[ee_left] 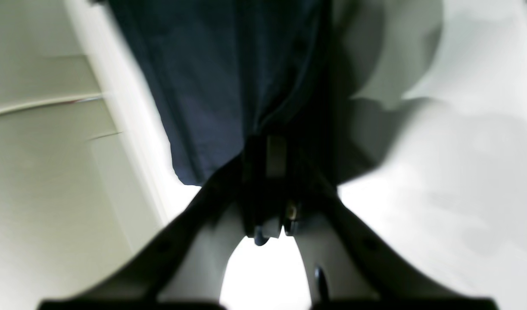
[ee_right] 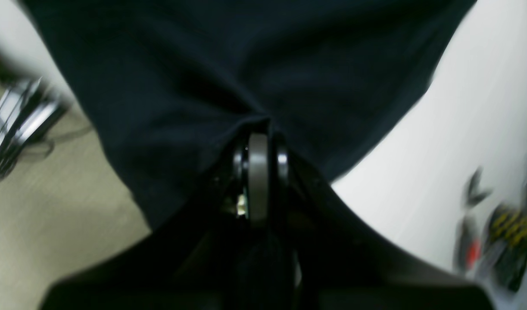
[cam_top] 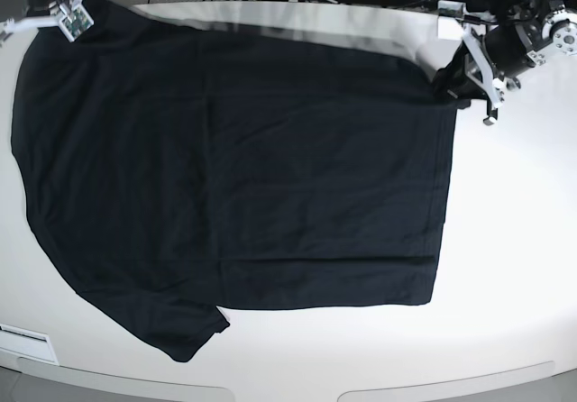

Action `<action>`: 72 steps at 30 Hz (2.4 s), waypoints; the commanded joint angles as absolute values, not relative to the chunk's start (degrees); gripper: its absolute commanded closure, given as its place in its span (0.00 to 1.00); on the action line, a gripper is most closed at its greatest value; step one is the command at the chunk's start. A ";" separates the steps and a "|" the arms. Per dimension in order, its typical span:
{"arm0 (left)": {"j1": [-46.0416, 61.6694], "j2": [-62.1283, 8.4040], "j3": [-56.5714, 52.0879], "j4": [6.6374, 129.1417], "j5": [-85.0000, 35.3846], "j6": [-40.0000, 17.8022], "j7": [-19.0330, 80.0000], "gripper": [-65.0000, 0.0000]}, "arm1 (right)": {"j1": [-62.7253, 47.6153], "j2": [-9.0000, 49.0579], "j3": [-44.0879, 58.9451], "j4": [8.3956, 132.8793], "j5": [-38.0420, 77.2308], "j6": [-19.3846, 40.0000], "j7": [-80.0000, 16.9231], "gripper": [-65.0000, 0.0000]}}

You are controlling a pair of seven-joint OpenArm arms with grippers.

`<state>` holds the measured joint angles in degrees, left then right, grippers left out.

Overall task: Fold the T-shirt properly
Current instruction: 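Pull the grasped shoulder corners apart to straighten the black shirt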

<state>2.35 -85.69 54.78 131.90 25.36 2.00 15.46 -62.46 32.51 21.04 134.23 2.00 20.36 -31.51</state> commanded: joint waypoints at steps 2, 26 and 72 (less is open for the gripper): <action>2.02 -85.84 54.30 132.27 27.75 4.10 15.53 1.00 | -58.83 35.99 21.47 135.00 3.92 20.18 -30.09 1.00; 1.91 -74.22 53.06 120.25 34.04 10.68 20.69 1.00 | -41.91 50.30 21.37 120.92 10.74 24.71 -22.76 1.00; 3.01 -62.17 47.07 115.00 20.45 34.96 21.08 0.69 | -22.17 50.50 8.97 113.78 19.75 17.15 -20.38 0.47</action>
